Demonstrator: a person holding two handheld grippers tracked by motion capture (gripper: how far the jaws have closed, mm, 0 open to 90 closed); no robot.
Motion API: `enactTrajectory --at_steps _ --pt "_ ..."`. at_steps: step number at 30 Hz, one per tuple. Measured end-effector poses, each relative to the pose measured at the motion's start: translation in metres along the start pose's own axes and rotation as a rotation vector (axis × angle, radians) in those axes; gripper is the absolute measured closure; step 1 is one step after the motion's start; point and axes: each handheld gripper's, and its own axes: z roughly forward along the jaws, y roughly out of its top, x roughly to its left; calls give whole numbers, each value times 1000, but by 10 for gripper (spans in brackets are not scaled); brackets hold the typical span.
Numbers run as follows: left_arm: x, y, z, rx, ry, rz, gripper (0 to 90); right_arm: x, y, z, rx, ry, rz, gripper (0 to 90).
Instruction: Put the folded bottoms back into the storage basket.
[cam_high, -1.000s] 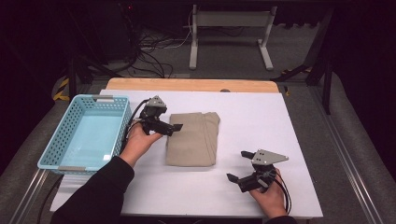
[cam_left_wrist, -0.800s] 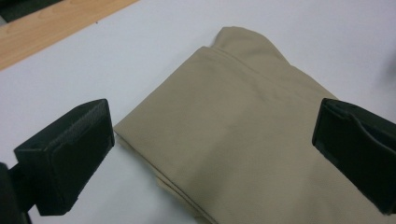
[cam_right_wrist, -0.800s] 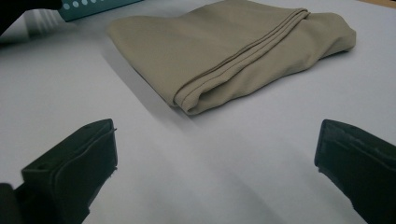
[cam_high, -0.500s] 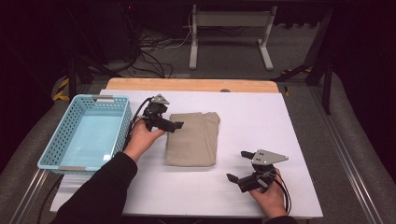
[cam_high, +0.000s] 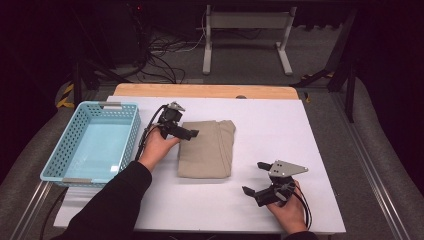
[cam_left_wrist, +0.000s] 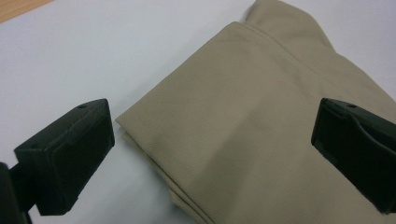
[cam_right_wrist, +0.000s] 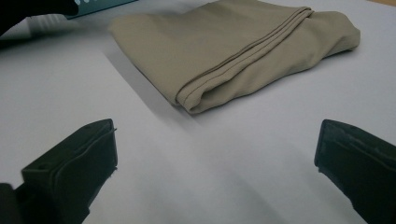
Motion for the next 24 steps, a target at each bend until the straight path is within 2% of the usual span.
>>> enactTrajectory --at_steps 5,10,13,17,24 --pt "2 0 8 27 19 -6 2 0 0 0 1 1 1 0" --pt "5 0 14 44 36 -29 15 0 0 0 2 3 0 0" --pt "7 0 19 64 40 -58 20 0 0 0 3 4 1 0" --pt "9 -1 24 81 51 -67 25 0 0 1 7 6 1 0" --pt "11 -2 31 93 49 -101 32 0 0 1 10 8 2 1"
